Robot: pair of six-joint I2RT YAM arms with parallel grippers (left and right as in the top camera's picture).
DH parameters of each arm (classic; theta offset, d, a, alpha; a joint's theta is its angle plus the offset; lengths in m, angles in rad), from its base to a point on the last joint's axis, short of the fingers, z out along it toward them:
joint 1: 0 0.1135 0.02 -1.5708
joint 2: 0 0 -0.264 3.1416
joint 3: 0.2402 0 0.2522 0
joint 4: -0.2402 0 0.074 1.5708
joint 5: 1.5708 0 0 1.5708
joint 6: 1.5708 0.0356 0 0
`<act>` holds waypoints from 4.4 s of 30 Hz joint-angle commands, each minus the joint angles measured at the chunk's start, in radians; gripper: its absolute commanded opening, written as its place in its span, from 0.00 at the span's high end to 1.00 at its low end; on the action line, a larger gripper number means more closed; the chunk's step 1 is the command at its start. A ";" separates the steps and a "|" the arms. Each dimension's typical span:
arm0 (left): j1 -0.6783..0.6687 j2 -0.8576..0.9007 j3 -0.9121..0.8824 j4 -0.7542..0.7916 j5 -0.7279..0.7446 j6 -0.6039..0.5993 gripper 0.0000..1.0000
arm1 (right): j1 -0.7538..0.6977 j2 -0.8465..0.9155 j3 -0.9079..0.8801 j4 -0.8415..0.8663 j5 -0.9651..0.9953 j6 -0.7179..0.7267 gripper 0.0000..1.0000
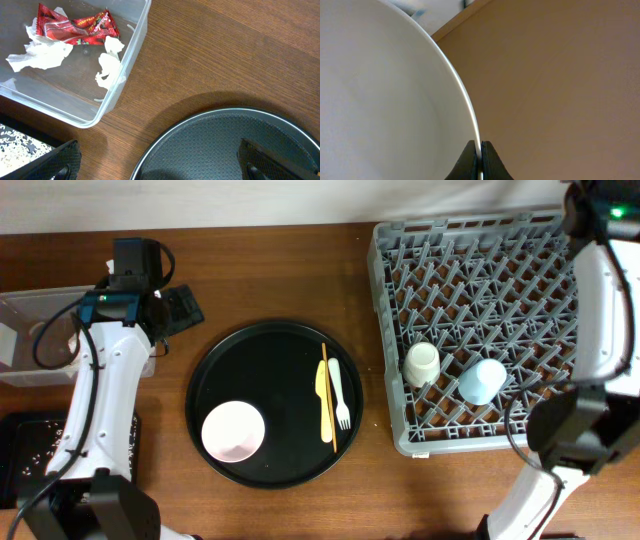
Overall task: Sort waste into correct bins and load items into the dishwasher rack
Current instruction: 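Lift the cream plate and carry it to the rack's back edge, then release the cream plate upright in the rack and return to the tray, then grasp the pink bowl rim on the round tray with the right gripper, then carry the pink bowl to the rack and set it down tilted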
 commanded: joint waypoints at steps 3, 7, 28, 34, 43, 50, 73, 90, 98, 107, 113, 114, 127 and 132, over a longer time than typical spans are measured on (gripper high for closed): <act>0.002 0.002 -0.004 0.001 -0.011 -0.010 0.01 | -0.005 0.057 -0.204 0.199 0.009 -0.135 0.96; 0.002 0.002 -0.004 0.001 -0.011 -0.010 0.01 | -0.002 0.057 -0.422 0.320 -0.034 -0.146 0.96; 0.002 0.002 -0.004 0.001 -0.011 -0.010 0.01 | 0.415 0.054 -0.431 0.204 0.217 -0.036 0.18; 0.002 0.002 -0.004 0.001 -0.011 -0.010 0.01 | 0.464 -0.068 -0.327 0.229 0.364 -0.037 0.01; 0.002 0.002 -0.004 0.001 -0.011 -0.010 0.01 | 0.480 -0.346 -0.295 -0.802 -0.953 0.678 0.42; 0.002 0.002 -0.004 0.001 -0.011 -0.010 0.01 | 0.552 -0.232 -0.565 -0.690 -0.916 0.632 0.39; 0.002 0.002 -0.004 0.001 -0.011 -0.010 0.01 | 0.512 -0.231 -0.815 -0.021 -0.711 1.130 0.85; 0.002 0.002 -0.004 0.001 -0.011 -0.010 0.01 | 0.961 -0.236 -0.752 -0.247 -1.158 0.875 0.25; 0.002 0.002 -0.004 0.001 -0.011 -0.010 0.01 | 1.108 -0.203 -0.995 0.170 -1.152 0.887 0.24; 0.002 0.002 -0.004 0.001 -0.011 -0.010 0.01 | 1.115 -0.092 -0.995 0.345 -1.121 0.887 0.51; 0.002 0.002 -0.004 0.001 -0.011 -0.010 0.01 | 1.115 -0.092 -0.995 0.352 -1.119 0.887 0.71; 0.002 0.002 -0.004 0.001 -0.011 -0.010 0.01 | 1.115 -0.092 -0.995 0.352 -1.106 0.887 0.77; 0.002 0.002 -0.004 0.001 -0.011 -0.010 0.01 | 0.934 -0.512 -0.763 -0.095 -0.486 0.711 0.96; 0.002 0.002 -0.004 0.001 -0.011 -0.010 0.01 | 0.686 -0.590 -0.572 -0.391 -0.093 0.608 0.96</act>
